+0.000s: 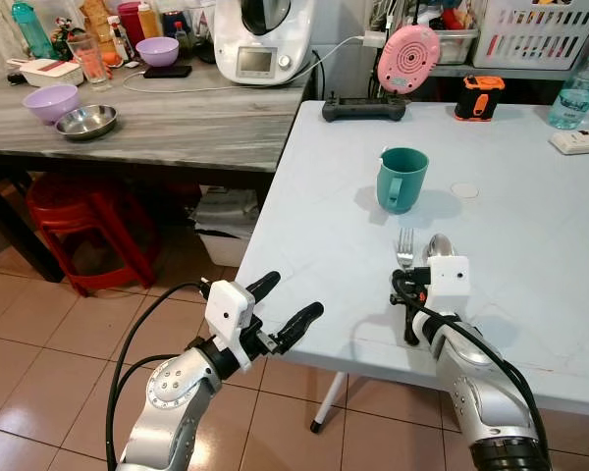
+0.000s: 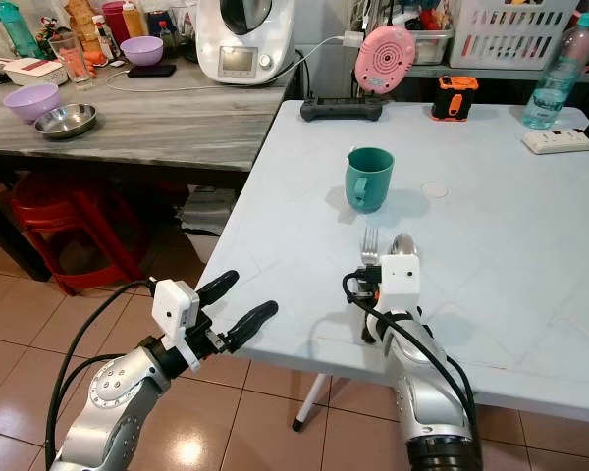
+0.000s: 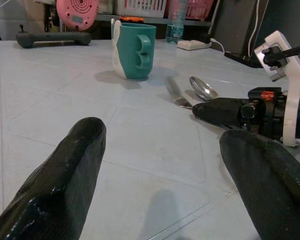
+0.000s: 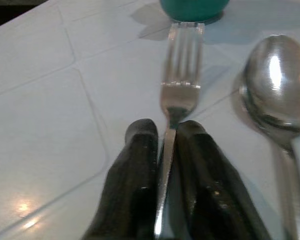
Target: Setting the table
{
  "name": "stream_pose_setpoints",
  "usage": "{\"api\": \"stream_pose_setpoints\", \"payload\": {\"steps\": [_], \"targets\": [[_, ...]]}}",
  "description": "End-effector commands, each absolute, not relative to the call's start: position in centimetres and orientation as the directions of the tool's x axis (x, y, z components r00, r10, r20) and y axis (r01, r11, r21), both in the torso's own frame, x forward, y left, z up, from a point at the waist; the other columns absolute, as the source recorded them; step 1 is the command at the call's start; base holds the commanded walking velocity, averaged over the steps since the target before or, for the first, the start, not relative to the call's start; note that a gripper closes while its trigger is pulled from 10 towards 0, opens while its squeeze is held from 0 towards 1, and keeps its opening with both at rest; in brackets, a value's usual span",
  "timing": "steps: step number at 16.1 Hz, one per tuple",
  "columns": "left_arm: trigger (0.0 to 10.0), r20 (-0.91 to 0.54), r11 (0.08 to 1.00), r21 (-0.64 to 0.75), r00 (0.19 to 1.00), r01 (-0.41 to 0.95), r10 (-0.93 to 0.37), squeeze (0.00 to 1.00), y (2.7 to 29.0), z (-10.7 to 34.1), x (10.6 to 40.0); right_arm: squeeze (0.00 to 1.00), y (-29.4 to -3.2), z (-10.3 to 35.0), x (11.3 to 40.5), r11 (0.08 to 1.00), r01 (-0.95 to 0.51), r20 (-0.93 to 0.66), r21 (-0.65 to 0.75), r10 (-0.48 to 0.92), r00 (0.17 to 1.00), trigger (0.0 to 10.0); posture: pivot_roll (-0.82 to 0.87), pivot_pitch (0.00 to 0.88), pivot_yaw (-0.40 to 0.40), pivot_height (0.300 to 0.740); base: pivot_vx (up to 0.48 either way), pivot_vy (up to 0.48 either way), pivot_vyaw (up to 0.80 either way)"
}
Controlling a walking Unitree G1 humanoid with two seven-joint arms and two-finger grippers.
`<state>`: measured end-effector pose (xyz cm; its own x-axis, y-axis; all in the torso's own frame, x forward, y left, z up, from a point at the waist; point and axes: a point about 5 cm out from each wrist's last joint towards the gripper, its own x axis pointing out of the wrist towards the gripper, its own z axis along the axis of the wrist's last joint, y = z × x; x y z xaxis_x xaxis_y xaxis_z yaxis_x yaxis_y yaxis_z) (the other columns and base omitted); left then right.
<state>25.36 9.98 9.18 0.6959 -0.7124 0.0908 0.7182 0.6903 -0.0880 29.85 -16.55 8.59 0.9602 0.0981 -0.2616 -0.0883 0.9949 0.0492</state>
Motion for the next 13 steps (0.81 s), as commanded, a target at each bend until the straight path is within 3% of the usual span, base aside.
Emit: {"api": "stream_pose_setpoints", "payload": {"steps": [1,13], "targets": [[10.0,0.089,0.684,-0.075,0.688,0.725,-0.72,0.0,10.07,9.26,25.31,0.0,-16.75,6.09,28.8,0.996,-0.064,-0.382,0.069,0.086,0.92,0.0,-0.13,0.054,0.073,0.74,0.0,0.0,0.0],[10.0,0.113,0.659,-0.072,0.663,0.749,-0.74,0.0,9.36,9.86,25.46,0.0,-17.53,5.87,28.43,0.99,0.038,-0.414,0.134,0.021,0.91,0.0,-0.14,0.052,0.076,0.74,0.0,0.0,0.0]]}}
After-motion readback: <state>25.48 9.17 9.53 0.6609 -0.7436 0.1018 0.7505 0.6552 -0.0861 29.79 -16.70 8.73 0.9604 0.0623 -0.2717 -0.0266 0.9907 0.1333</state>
